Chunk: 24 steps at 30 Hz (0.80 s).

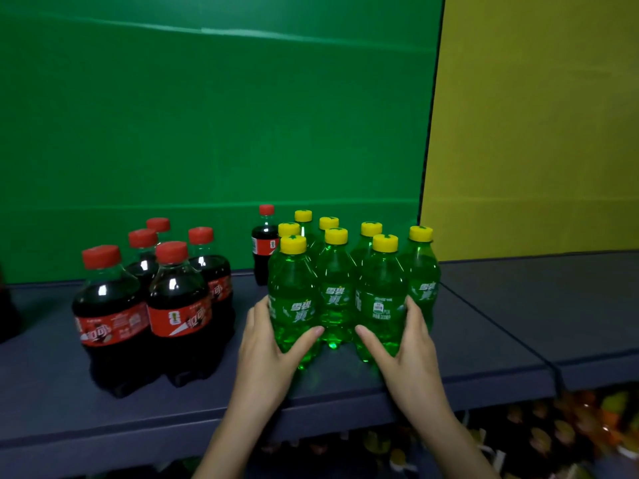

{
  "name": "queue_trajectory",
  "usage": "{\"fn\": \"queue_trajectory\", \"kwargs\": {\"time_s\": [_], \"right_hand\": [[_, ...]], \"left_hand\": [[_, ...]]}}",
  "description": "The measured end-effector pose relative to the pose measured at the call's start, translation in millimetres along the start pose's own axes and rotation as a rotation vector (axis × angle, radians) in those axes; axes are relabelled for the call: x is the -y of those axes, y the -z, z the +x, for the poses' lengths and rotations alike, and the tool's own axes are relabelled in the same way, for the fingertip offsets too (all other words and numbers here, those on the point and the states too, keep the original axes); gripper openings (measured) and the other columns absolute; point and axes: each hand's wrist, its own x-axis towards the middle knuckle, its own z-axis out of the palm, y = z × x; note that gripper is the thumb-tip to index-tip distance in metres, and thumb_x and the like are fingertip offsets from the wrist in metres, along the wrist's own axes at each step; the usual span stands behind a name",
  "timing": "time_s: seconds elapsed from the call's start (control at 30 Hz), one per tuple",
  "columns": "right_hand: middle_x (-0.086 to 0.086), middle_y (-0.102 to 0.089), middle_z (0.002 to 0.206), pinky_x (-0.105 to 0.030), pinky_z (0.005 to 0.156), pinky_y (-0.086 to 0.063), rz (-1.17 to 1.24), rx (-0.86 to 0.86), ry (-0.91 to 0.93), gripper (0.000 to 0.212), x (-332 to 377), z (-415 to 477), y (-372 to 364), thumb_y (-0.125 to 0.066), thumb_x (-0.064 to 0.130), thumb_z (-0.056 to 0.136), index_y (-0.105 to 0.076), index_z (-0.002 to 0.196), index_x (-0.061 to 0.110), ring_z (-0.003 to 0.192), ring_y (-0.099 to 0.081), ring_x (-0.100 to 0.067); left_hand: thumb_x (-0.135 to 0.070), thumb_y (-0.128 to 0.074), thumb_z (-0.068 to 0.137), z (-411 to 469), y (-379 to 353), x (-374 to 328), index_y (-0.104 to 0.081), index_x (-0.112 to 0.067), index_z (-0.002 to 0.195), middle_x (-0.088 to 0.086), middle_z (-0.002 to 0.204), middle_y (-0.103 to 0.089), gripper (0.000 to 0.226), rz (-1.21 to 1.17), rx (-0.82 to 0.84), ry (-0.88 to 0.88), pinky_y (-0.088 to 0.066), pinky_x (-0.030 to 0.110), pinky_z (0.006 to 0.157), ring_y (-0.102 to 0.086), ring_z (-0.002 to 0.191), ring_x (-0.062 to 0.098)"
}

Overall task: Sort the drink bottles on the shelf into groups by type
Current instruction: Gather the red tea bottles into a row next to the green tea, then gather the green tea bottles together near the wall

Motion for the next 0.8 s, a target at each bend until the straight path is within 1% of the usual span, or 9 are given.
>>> {"fn": "queue_trajectory", "kwargs": {"time_s": [0.07,0.13,0.2,0.23,0.3,0.4,0.5,0.6,0.8], "right_hand": [[0.0,-0.033,0.148,-0.024,0.1,-0.029,-0.031,-0.021,0.004,0.084,2.9,-2.3,5.5,-0.063,0.042,0.08,-0.018,0.145,0.015,0.133,-0.033,-0.016],[0.002,-0.041,0.139,-0.027,0.099,-0.033,-0.061,-0.089,0.045,0.081,7.5,-7.1,13.3,-0.066,0.039,0.079,-0.024,0.144,0.017,0.127,-0.039,-0.015],[0.005,-0.044,0.127,-0.028,0.097,-0.035,-0.059,-0.209,0.127,0.066,13.2,-13.4,20.5,-0.068,0.031,0.079,-0.037,0.137,0.018,0.121,-0.044,-0.016],[0.006,-0.044,0.121,-0.028,0.095,-0.039,-0.051,-0.27,0.188,0.056,16.4,-16.1,22.8,-0.069,0.026,0.08,-0.044,0.13,0.017,0.116,-0.047,-0.018],[0.009,-0.046,0.11,-0.022,0.085,-0.042,-0.013,-0.325,0.302,0.039,26.8,-21.3,24.0,-0.067,0.023,0.08,-0.052,0.115,0.018,0.101,-0.05,-0.013],[0.015,-0.053,0.095,-0.013,0.076,-0.042,0.051,-0.213,0.397,0.023,50.6,-29.5,13.7,-0.059,0.023,0.079,-0.055,0.102,0.027,0.088,-0.054,-0.001],[0.018,-0.057,0.087,-0.012,0.073,-0.044,0.097,-0.058,0.477,0.013,80.5,-41.5,-11.5,-0.057,0.025,0.082,-0.059,0.095,0.027,0.084,-0.058,0.001],[0.02,-0.058,0.089,-0.014,0.075,-0.045,0.131,0.094,0.539,0.016,117.6,-59.1,-50.1,-0.051,0.033,0.084,-0.059,0.097,0.03,0.087,-0.059,0.001],[0.024,-0.057,0.097,-0.016,0.079,-0.044,0.174,0.38,0.626,0.024,208.1,-113.3,-153.0,-0.043,0.047,0.083,-0.056,0.1,0.037,0.094,-0.055,0.006]], "left_hand": [[-0.039,-0.072,0.07,-3.0,1.3,-2.4,-0.04,-0.028,0.126,-0.008,0.121,-0.051,0.065,0.005,0.001,0.006,-0.041,0.029,0.098,-0.049,0.116,0.01],[-0.046,-0.067,0.071,-8.2,5.2,-7.4,-0.031,-0.025,0.136,-0.013,0.129,-0.042,0.078,0.021,0.009,-0.002,-0.034,0.023,0.099,-0.041,0.123,0.005],[-0.052,-0.058,0.071,-14.8,14.5,-12.9,-0.022,-0.021,0.143,-0.018,0.13,-0.031,0.086,0.066,-0.003,-0.008,-0.024,0.015,0.098,-0.03,0.124,-0.002],[-0.052,-0.056,0.072,-18.5,21.6,-14.8,-0.022,-0.02,0.143,-0.019,0.13,-0.029,0.085,0.102,-0.015,-0.027,-0.022,0.013,0.098,-0.028,0.123,-0.004],[-0.053,-0.054,0.078,-24.6,39.5,-16.2,-0.036,-0.019,0.136,-0.018,0.127,-0.039,0.069,0.18,-0.046,-0.116,-0.029,0.012,0.098,-0.035,0.12,-0.005],[-0.051,-0.048,0.085,-32.6,72.8,-13.5,-0.058,-0.024,0.111,-0.016,0.106,-0.058,0.039,0.323,-0.127,-0.251,-0.044,0.021,0.082,-0.054,0.1,-0.001],[-0.046,-0.045,0.085,-41.5,116.4,-11.5,-0.061,-0.029,0.094,-0.018,0.087,-0.062,0.025,0.457,-0.204,-0.287,-0.048,0.026,0.065,-0.059,0.08,0.001],[-0.043,-0.045,0.085,-54.2,171.8,-1.7,-0.062,-0.027,0.087,-0.017,0.079,-0.062,0.023,0.576,-0.276,-0.287,-0.048,0.026,0.059,-0.057,0.074,0.001],[-0.043,-0.042,0.085,-97.2,311.0,34.8,-0.06,-0.026,0.083,-0.014,0.075,-0.06,0.025,0.837,-0.386,-0.137,-0.051,0.028,0.052,-0.059,0.07,0.004]]}}
